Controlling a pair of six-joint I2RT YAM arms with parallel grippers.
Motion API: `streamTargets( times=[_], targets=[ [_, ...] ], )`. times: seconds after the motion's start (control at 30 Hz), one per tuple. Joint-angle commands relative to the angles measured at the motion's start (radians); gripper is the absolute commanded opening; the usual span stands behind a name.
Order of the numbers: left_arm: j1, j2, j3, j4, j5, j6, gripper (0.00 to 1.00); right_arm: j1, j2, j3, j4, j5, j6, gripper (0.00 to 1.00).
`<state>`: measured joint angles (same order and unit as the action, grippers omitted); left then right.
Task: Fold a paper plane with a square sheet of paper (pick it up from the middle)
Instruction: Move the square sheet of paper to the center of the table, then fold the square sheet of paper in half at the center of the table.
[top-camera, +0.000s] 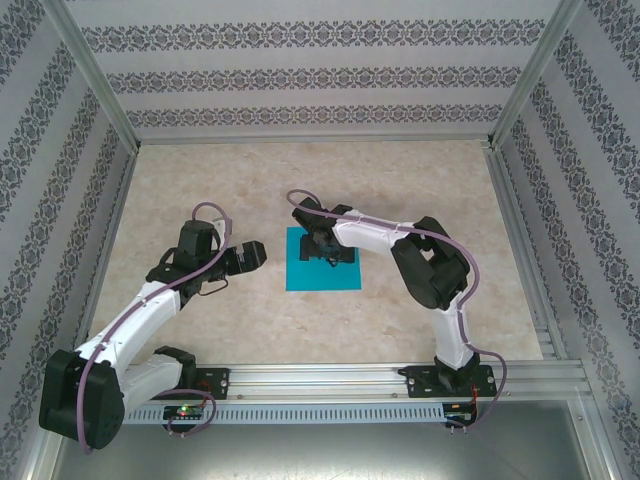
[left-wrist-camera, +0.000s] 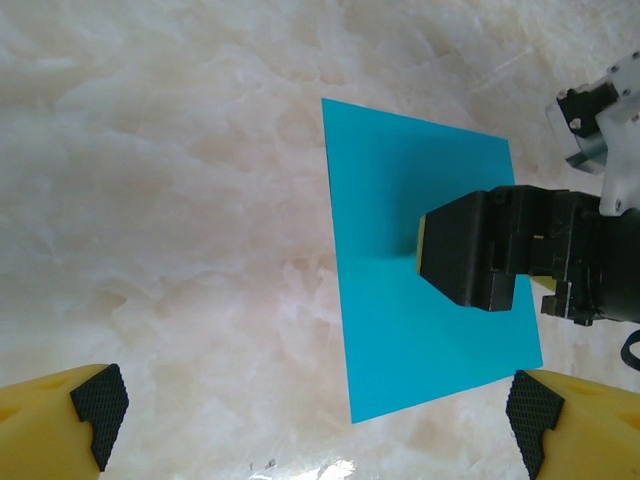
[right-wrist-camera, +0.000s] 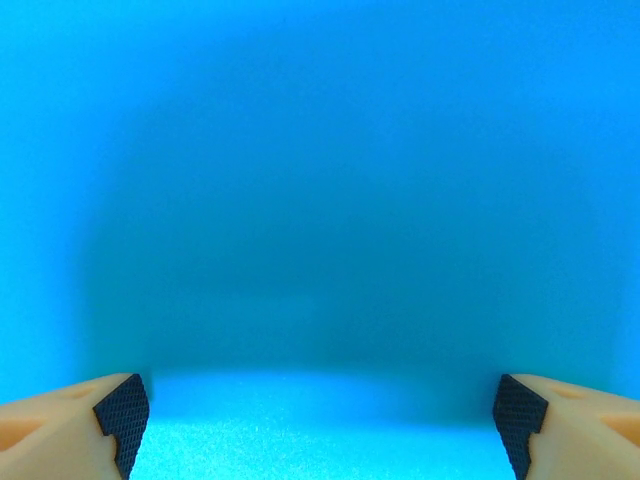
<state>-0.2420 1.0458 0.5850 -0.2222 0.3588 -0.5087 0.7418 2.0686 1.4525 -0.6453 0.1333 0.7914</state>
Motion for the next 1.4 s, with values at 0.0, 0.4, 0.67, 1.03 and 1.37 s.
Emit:
streamTargets(
  times=[0.0, 0.4, 0.67, 1.03, 1.37],
  targets=[
    [-0.007, -0.018, -0.011, 0.001, -0.006, 0.006, 1.00, 0.001, 0.053, 0.026, -0.020, -0.012, -0.053, 0.91],
    [-0.007, -0.019, 0.009, -0.008, -0.011, 0.002, 1.00, 0.023, -0.044, 0.063, -0.060, 0.026, -0.044, 0.92],
    [-0.008, -0.027, -0.003, -0.007, -0.005, -0.010, 1.00, 0.036, -0.015, 0.075, -0.074, 0.039, -0.060, 0.92],
    [-0.007, -0.075, -0.014, -0.046, -0.015, -0.008, 1.00, 0.034, 0.050, 0.129, -0.101, 0.045, -0.107, 0.91],
    [-0.007, -0.084, -0.013, -0.058, -0.016, -0.007, 1.00, 0.034, 0.100, 0.157, -0.120, 0.068, -0.113, 0.89]
  ],
)
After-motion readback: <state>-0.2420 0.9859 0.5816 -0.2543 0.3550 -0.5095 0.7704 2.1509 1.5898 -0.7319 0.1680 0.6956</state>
